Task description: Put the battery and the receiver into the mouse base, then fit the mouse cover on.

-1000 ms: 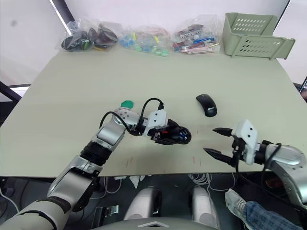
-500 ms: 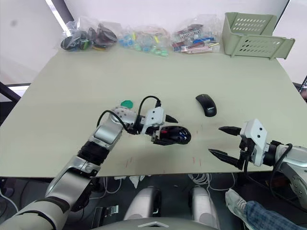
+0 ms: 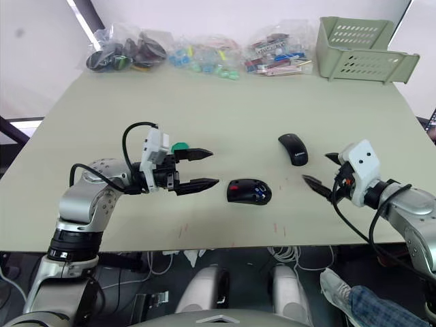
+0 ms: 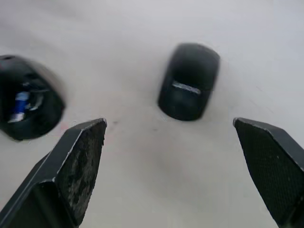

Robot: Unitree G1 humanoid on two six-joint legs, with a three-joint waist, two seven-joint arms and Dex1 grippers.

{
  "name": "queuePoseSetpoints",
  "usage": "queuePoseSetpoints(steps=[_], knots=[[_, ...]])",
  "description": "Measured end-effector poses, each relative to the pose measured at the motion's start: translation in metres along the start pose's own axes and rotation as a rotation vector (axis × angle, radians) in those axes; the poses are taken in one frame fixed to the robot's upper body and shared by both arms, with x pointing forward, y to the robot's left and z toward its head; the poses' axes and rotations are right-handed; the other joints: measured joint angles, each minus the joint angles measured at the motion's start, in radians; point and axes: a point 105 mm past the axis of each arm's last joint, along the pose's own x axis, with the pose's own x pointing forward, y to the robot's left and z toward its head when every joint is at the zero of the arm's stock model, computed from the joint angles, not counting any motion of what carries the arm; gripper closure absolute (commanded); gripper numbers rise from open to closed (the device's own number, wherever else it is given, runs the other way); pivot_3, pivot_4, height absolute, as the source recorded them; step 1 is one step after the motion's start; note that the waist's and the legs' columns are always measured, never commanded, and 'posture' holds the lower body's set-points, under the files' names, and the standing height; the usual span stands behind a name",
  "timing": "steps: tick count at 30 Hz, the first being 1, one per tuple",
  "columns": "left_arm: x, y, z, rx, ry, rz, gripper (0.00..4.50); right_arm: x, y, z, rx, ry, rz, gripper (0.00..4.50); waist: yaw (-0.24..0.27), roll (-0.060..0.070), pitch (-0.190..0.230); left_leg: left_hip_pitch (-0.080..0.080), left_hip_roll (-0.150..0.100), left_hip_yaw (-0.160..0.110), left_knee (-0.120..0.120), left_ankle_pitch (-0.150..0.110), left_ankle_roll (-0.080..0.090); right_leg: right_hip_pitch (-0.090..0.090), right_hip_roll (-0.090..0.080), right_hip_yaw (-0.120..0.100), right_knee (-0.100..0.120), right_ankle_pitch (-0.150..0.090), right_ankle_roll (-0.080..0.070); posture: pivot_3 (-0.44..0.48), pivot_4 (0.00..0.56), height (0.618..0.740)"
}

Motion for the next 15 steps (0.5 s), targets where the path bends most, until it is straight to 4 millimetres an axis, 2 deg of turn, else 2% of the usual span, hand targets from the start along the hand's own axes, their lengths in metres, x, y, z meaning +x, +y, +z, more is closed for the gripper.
queuePoseSetpoints(steps=[4,7,12,15], knots=[[-0.026,-0.009,0.0,-0.018,-0.063,0.038,0.03,0.024,-0.003,0.008,0.105,0.029,0.002,0.0,0.001,-0.001,0.001,0.0,0.001,-0.001,-0.001,0.0,0.0,0.0,0.002,-0.001,0.0,0.0,0.0,0.0,0.15,0.74],[-0.036,-0.012,-0.003,-0.049,-0.081,0.049,0.03,0.035,-0.004,0.009,0.127,0.085,-0.007,0.0,0.006,0.0,0.002,-0.001,0.001,-0.001,-0.001,0.0,0.0,-0.001,0.002,-0.002,0.0,0.0,0.0,0.0,0.15,0.74],[-0.04,-0.013,-0.003,-0.033,-0.083,0.063,0.03,0.058,-0.014,0.018,0.191,0.135,-0.075,0.0,0.002,0.0,0.002,-0.001,0.0,0.001,-0.001,0.0,0.0,-0.001,0.001,0.0,-0.001,0.0,0.0,0.0,0.15,0.74],[-0.04,-0.012,-0.001,-0.015,-0.09,0.071,0.03,0.066,-0.013,0.025,0.209,0.131,-0.087,0.0,0.002,0.0,0.002,-0.001,0.0,0.0,-0.002,0.0,0.0,-0.002,0.002,0.0,0.0,0.0,0.0,0.0,0.15,0.74]])
